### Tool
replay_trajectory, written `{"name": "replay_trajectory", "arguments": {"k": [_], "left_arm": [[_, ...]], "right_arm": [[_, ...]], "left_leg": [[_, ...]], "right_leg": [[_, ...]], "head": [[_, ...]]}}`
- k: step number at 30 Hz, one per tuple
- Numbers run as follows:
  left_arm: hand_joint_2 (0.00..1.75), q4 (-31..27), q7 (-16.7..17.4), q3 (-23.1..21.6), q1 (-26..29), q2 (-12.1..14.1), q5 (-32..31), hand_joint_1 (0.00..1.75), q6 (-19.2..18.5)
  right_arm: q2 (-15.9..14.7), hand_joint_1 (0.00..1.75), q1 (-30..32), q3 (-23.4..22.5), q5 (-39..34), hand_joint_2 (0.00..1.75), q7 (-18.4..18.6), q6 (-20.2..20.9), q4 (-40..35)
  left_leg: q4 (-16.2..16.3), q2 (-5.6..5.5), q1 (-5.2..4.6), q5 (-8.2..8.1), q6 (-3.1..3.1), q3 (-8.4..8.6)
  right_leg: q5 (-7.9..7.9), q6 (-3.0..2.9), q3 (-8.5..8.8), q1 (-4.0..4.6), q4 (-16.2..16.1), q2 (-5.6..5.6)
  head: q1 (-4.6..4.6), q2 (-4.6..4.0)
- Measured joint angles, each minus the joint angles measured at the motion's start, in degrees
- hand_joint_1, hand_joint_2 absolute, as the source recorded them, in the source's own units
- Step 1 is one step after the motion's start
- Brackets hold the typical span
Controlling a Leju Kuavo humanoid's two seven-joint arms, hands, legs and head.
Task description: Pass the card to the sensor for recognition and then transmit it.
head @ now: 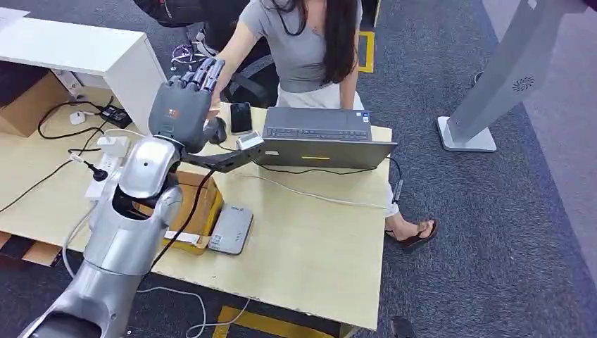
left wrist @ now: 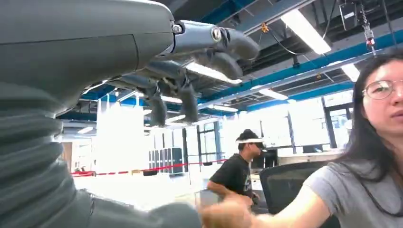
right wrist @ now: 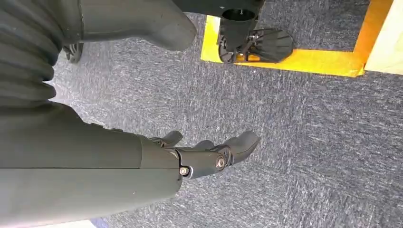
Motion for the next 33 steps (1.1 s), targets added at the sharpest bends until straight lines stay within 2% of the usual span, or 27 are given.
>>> {"name": "replay_trajectory", "arguments": {"k": [3,6,9,11,16,30,33], "left_arm": [[1.75,0.1,-1.8,0.0,0.2,-0.1,0.0,0.0,0.2],[1.75,-0.4,-5.5,0.6,1.6,-1.2,0.2,0.0,-0.3],[1.75,-4.0,-9.9,0.7,5.4,-1.7,2.4,0.0,-1.5],[1.75,-7.2,-11.6,0.7,9.2,-1.6,4.6,0.0,-1.9],[1.75,-12.2,-12.0,0.7,15.0,-0.9,5.8,0.0,-1.9],[1.75,-15.0,-12.1,0.7,16.4,-0.3,6.4,0.0,-2.3],[1.75,-16.6,-13.4,0.7,19.7,0.9,9.4,0.0,-2.2]], "right_arm": [[0.0,0.0,0.0,0.0,0.3,1.75,0.0,0.1,0.0],[0.0,0.0,0.0,0.0,0.3,1.75,0.0,0.1,0.0],[0.0,0.0,0.1,-0.2,-0.7,1.75,0.0,0.3,-0.1],[0.0,0.0,0.2,-0.4,-1.3,1.75,-0.1,0.9,-0.4],[0.0,0.0,0.8,-1.1,-1.4,1.75,-0.2,1.3,-1.2],[0.0,0.0,0.9,-1.8,-1.4,1.75,-0.2,1.4,-1.6],[0.0,0.0,1.2,-1.9,-1.6,1.75,-0.3,1.8,-1.8]], "left_leg": [[0.0,0.0,0.0,0.0,0.0,0.0],[0.0,0.0,0.0,0.0,0.0,0.0],[0.0,0.05,-0.02,-0.02,0.01,0.0],[0.0,0.05,-0.02,-0.03,0.02,0.0],[0.0,0.02,0.0,-0.03,0.02,-0.04],[0.0,0.02,-0.01,0.01,0.0,-0.04],[0.0,0.14,-0.01,-0.02,0.0,-0.02]], "right_leg": [[0.0,0.0,0.0,0.0,0.0,0.0],[0.0,0.0,0.02,0.0,0.0,0.0],[0.0,0.0,0.0,-0.01,0.0,0.05],[-0.02,0.01,-0.03,-0.01,0.0,0.05],[-0.04,0.02,-0.08,0.0,0.0,0.01],[0.0,0.0,-0.04,0.0,0.0,0.01],[-0.01,0.0,-0.05,0.0,0.0,0.14]], "head": [[0.0,0.0],[0.0,0.0],[0.0,0.0],[0.0,0.0],[-0.02,0.0],[0.0,0.0],[0.0,0.0]]}}
